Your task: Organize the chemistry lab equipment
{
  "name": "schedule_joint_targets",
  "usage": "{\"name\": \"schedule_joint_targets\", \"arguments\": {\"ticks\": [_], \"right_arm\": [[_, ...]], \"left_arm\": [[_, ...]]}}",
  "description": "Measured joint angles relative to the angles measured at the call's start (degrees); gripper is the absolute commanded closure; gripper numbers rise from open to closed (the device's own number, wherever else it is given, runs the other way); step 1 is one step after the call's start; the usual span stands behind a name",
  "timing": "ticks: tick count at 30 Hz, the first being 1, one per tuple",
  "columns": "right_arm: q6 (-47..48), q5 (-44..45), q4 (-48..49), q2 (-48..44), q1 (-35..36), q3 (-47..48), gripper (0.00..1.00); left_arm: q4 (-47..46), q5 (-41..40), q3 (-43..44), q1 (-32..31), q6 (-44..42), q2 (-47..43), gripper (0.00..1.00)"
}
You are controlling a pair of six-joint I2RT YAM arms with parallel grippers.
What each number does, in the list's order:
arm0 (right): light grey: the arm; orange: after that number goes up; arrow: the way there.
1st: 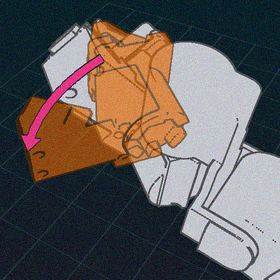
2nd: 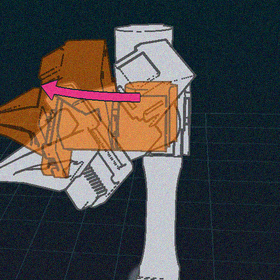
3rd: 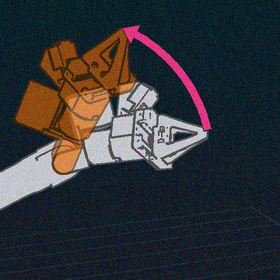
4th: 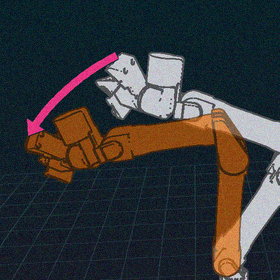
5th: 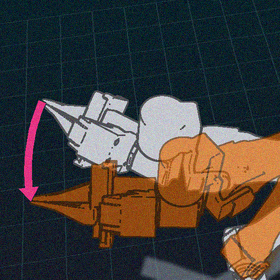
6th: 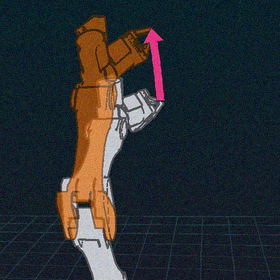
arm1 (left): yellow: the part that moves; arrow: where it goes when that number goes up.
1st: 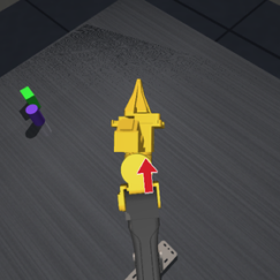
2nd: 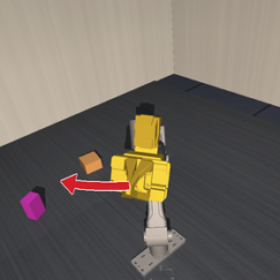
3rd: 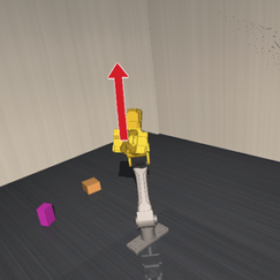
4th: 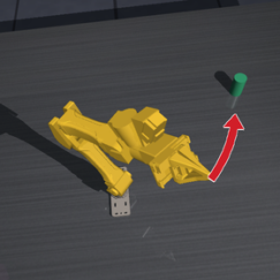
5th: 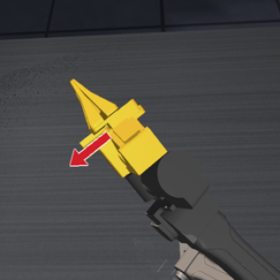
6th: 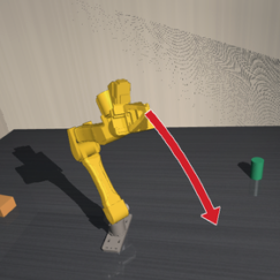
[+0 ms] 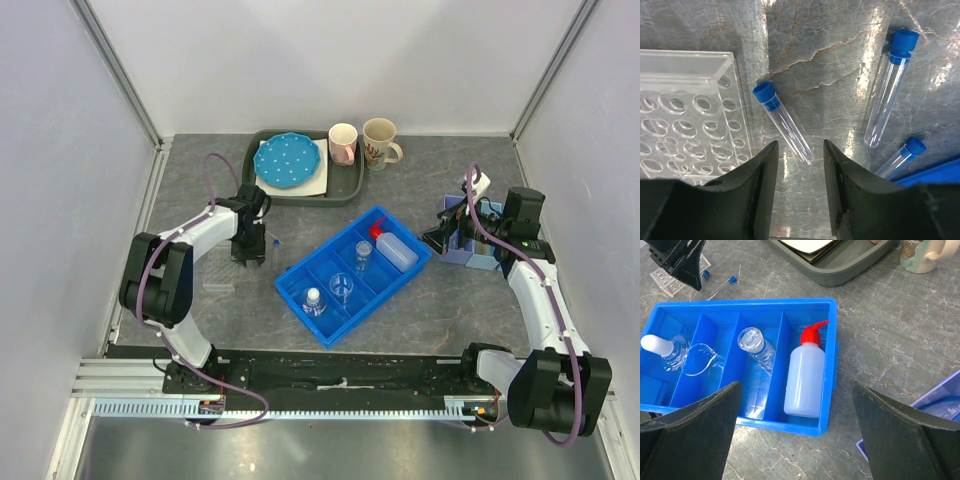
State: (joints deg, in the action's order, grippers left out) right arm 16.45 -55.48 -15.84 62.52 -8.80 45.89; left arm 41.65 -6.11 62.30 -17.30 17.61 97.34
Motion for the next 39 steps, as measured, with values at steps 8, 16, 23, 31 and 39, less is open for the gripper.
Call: {"name": "schedule_joint_targets", "arguments": {"ticks": [8, 16, 23, 31, 39], "right_arm": [[0.02, -0.02, -0.76, 0.02, 0.0, 0.0, 0.02], [0.04, -0.02, -1.07, 0.07, 0.0, 0.0, 0.02], [0.07, -0.02, -1.42, 0.07, 0.0, 0.0, 0.02], [0.24, -0.24, -1.46, 0.09, 0.0, 0.0, 0.02], [-0.04, -3.52, -1.7, 1.09, 0.0, 0.0, 0.02]], "left_arm": [[-0.76, 0.02, -0.07, 0.0, 1.4, 1.92, 0.6], [-3.19, 0.17, -2.1, 0.0, 3.21, 1.95, 0.71], [-4.46, 0.66, -3.08, 0.09, 4.74, 1.27, 0.87], [-6.64, -0.35, -7.91, 0.15, 6.03, -5.27, 0.91], [-11.89, 2.4, -11.67, 0.2, 6.23, -25.9, 0.93]]}}
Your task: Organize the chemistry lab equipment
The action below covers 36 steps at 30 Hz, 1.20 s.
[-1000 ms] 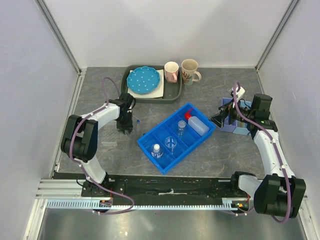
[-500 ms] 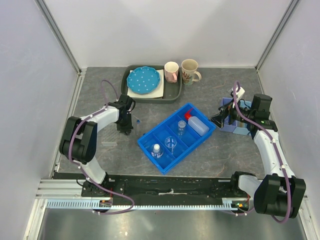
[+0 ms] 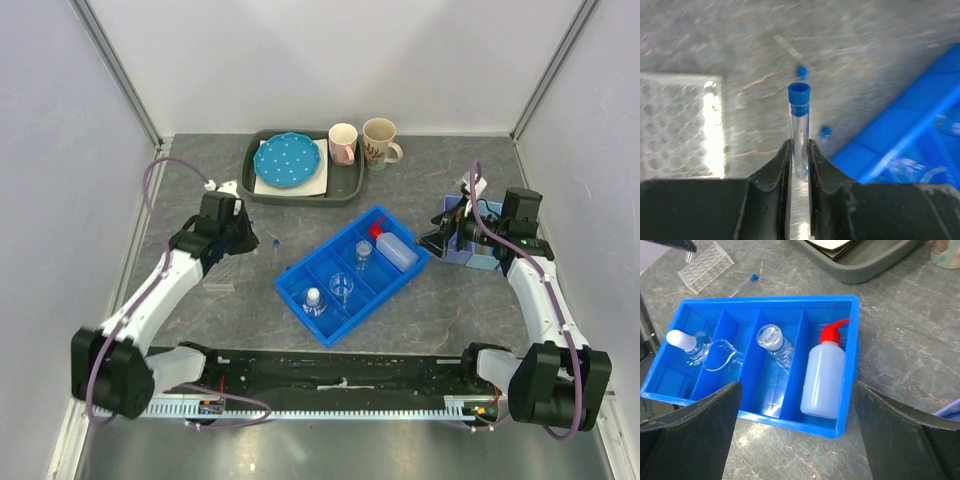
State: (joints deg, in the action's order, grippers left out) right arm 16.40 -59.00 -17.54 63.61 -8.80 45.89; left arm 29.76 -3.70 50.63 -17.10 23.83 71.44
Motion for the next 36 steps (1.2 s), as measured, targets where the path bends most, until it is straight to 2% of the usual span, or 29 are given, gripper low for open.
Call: {"name": "schedule_joint_targets", "arguments": {"ticks": [6, 11, 16, 22, 29, 32, 35, 36], "right_arm": [[-1.84, -6.32, 0.15, 1.97, 0.59, 0.02, 0.02], [-3.43, -10.75, 0.39, 3.65, 3.85, 0.0, 0.02], [-6.38, -13.18, 2.12, 5.07, 8.13, 0.0, 0.02], [-15.1, -13.31, 11.39, 5.7, 15.45, -1.62, 0.02], [-25.46, -11.08, 20.55, 7.91, 18.36, -2.95, 0.04], [-28.98, -10.19, 23.43, 8.13, 18.73, -3.69, 0.08], [-32.09, -9.66, 25.9, 8.15, 18.82, -4.26, 0.22], [-32.89, -9.51, 26.53, 8.15, 18.82, -4.31, 0.3]], "left_arm": [[-10.73, 10.45, -5.46, -3.41, 3.72, -14.51, 0.93], [-23.26, 14.86, -9.42, -12.9, 10.03, -17.79, 0.93], [-36.22, 13.99, -9.97, -23.8, 14.12, -12.72, 0.93], [-45.81, 10.25, -7.89, -30.36, 16.06, -2.47, 0.93], [-52.81, 6.62, -2.36, -35.36, 16.52, 5.49, 0.93], [-54.71, 5.35, -1.4, -36.17, 16.96, 6.58, 0.93], [-56.37, 4.37, -0.81, -36.5, 17.38, 7.72, 0.93], [-56.57, 3.98, -0.74, -36.61, 17.46, 7.98, 0.93]]}}
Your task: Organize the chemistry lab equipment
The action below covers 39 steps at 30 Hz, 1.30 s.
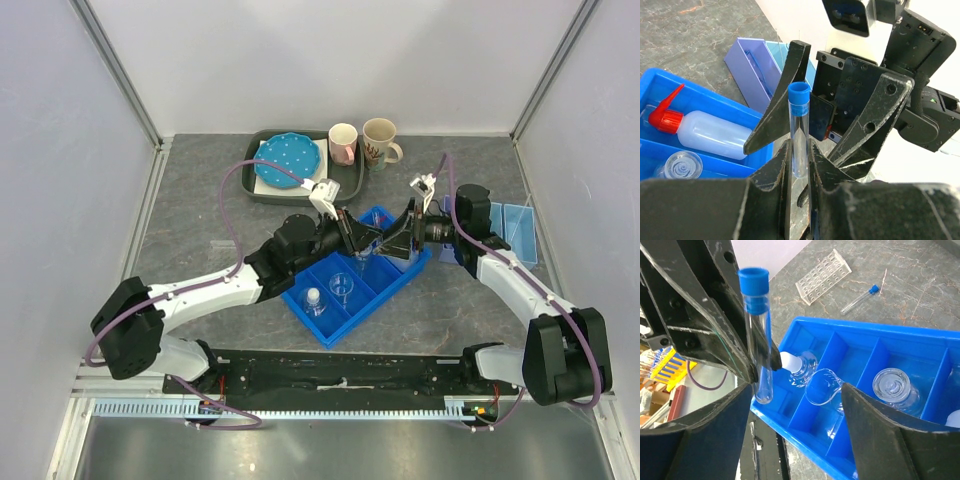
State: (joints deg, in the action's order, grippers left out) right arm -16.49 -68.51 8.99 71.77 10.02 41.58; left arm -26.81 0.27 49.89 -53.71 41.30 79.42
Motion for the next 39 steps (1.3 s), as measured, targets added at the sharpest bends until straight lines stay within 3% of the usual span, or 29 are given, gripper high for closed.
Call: {"name": "schedule_joint_targets", "arguments": {"ticks": [9, 15, 16, 19, 22, 30, 39], "right_arm": [[-3.87, -0.22, 3.21, 0.31, 0.46, -0.11, 0.7], [-4.76, -0.98, 3.5, 0.68, 0.68, -0.11, 0.82], [-4.79, -1.07, 3.5, 0.72, 0.68, -0.11, 0.83], [-4.33, -1.14, 3.3, 0.72, 0.7, -0.11, 0.84], [-2.54, -0.68, 1.84, 0.72, 0.7, -0.09, 0.85], [8.87, 2.21, -7.39, -0.44, 3.17, 1.01, 0.85], [14.86, 2.38, -12.09, -1.33, 4.09, 1.09, 0.85]], "left_arm": [[-0.35, -1.81, 0.11, -0.37, 0.48, 1.7, 0.93], [-0.33, -2.36, 0.28, -0.37, 0.5, 2.36, 0.87], [-0.28, -2.34, 0.31, -0.37, 0.5, 2.38, 0.69], [0.09, -2.21, 0.42, -0.35, 0.48, 2.38, 0.37], [1.16, -0.55, 1.25, -0.2, 0.44, 2.19, 0.28], [18.88, 10.54, 12.83, 6.08, 0.46, 1.53, 0.28], [35.98, 17.22, 24.81, 7.82, -1.51, 4.22, 0.43]]}}
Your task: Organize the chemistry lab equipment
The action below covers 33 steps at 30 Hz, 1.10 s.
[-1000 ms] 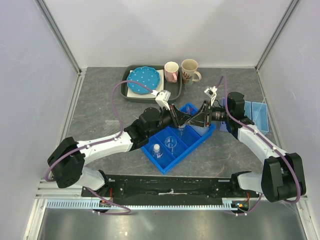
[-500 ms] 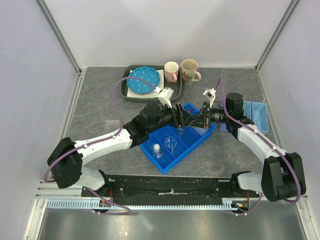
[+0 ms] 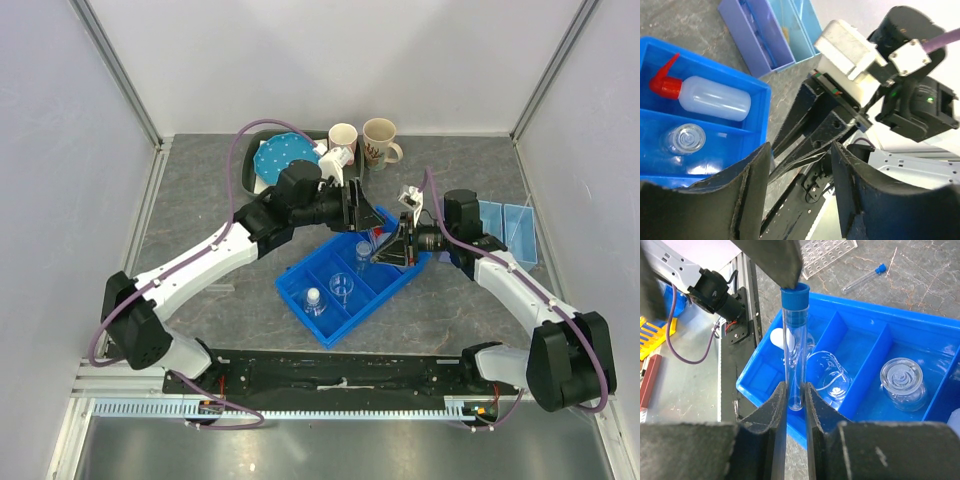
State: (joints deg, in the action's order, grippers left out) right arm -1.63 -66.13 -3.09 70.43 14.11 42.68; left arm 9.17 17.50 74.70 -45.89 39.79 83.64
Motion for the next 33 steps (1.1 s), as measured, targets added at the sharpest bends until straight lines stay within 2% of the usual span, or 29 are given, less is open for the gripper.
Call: {"name": "schedule_joint_targets", "arguments": {"ticks": [7, 23, 33], "right_arm": [[2.08, 0.02, -2.84, -0.15, 0.07, 0.0, 0.85], [4.07, 0.09, -5.27, -0.2, 0.31, 0.0, 0.86], [5.25, -0.2, -5.53, -0.28, 0.35, 0.02, 0.86]], "left_arm": [[8.13, 0.59, 3.48, 0.17, -1.92, 2.75, 0.45], [15.39, -1.53, 5.68, 0.13, -4.59, 3.93, 0.44], [17.42, -3.02, 5.7, 0.17, -5.18, 2.93, 0.37]]}}
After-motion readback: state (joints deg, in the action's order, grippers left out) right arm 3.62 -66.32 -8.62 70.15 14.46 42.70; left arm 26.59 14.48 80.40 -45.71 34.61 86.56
